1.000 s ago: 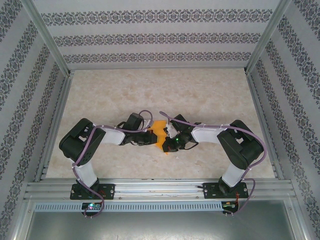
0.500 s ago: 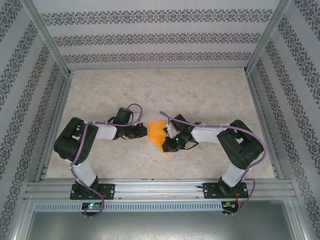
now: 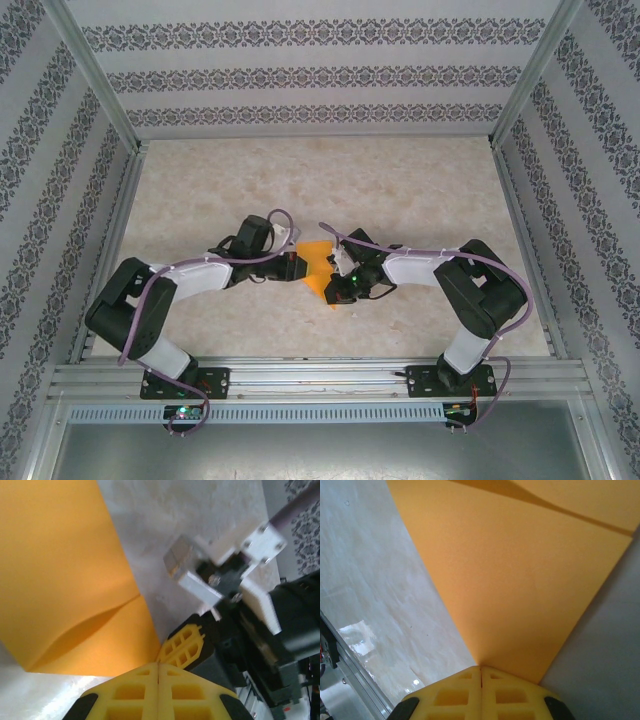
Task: Fold a paper plane with a square sheet of paper (fold left side to right side)
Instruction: Third fold the triangle at the center of the table.
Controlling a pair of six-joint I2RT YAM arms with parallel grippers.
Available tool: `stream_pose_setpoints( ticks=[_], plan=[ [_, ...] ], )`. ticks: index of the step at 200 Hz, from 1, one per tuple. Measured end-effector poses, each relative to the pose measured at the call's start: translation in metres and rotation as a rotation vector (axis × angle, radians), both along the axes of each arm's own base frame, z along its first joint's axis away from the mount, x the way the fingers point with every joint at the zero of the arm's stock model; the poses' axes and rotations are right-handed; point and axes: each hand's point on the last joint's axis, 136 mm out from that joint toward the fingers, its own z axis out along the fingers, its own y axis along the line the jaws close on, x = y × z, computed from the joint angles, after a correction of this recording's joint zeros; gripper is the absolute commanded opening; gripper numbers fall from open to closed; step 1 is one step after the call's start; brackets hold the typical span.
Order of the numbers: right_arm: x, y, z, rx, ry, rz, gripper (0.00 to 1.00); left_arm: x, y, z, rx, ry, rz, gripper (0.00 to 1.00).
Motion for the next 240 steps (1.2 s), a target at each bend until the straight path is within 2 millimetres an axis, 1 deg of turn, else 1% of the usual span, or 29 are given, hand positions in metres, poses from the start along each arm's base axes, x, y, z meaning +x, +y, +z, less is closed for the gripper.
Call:
stream_pose_setpoints(
  ticks=[13,52,109,147,180,209,240],
  plan=[
    [0.000,0.000,0.000,0.000,0.000,0.000,0.00,-0.004,-0.002,-0.010,0.009,0.031,-0.009,0.05],
    [0.000,0.000,0.000,0.000,0.000,0.000,0.00,-0.005,-0.002,-0.038,0.040,0.098,-0.008,0.05],
    [0.000,0.000,0.000,0.000,0.001,0.000,0.00,0.003,-0.004,-0.055,0.070,0.122,-0.002,0.04],
    [0.000,0.000,0.001,-0.002,0.006,-0.005,0.00,0.004,-0.003,-0.057,0.084,0.115,-0.009,0.00],
    [0.001,-0.001,0.004,-0.013,0.017,-0.030,0.00,0.004,-0.003,-0.057,0.093,0.105,-0.016,0.00],
    [0.001,-0.001,0.011,-0.008,0.025,-0.049,0.00,0.004,-0.003,-0.057,0.095,0.101,-0.019,0.00],
    [0.008,0.007,0.019,0.011,0.012,-0.059,0.00,0.004,-0.003,-0.057,0.096,0.100,-0.018,0.00]
  ],
)
